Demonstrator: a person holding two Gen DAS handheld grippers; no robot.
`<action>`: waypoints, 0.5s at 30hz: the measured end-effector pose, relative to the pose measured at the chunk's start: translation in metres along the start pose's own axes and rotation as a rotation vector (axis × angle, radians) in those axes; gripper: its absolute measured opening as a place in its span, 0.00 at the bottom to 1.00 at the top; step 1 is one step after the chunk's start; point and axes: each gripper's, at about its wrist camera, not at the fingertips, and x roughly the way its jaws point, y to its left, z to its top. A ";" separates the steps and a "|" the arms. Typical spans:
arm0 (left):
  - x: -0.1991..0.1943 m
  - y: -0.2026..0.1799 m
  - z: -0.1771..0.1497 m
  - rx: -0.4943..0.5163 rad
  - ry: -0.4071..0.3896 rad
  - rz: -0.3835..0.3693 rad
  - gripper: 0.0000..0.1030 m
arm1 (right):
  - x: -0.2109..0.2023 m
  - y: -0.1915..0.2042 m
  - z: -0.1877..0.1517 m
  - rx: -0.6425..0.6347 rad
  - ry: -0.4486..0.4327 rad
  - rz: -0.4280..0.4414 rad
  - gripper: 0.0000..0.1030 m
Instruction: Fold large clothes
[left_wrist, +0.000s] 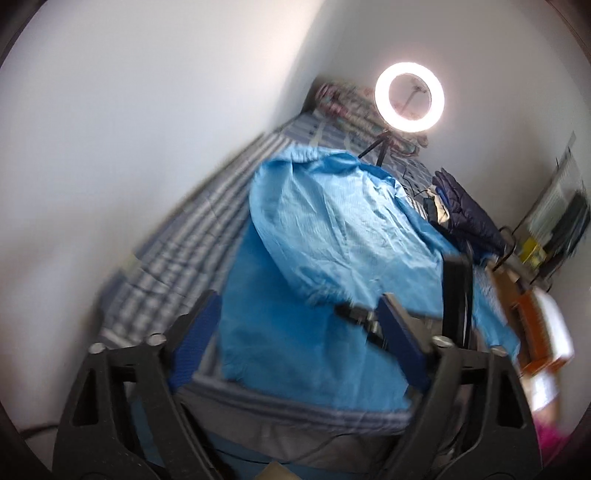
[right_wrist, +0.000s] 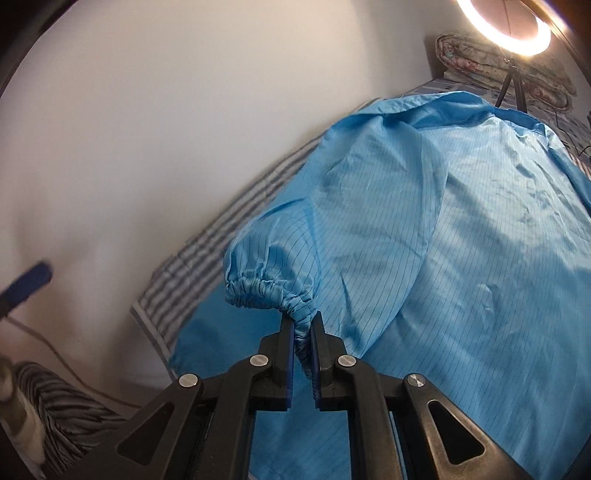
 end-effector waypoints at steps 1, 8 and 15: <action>0.011 0.001 0.005 -0.032 0.020 -0.013 0.79 | 0.001 0.003 -0.003 -0.022 0.015 -0.016 0.14; 0.084 0.033 0.008 -0.197 0.182 -0.035 0.78 | -0.018 -0.010 -0.032 -0.076 0.010 -0.028 0.36; 0.128 0.068 0.000 -0.365 0.273 -0.070 0.74 | -0.044 -0.040 -0.029 0.038 -0.048 0.005 0.30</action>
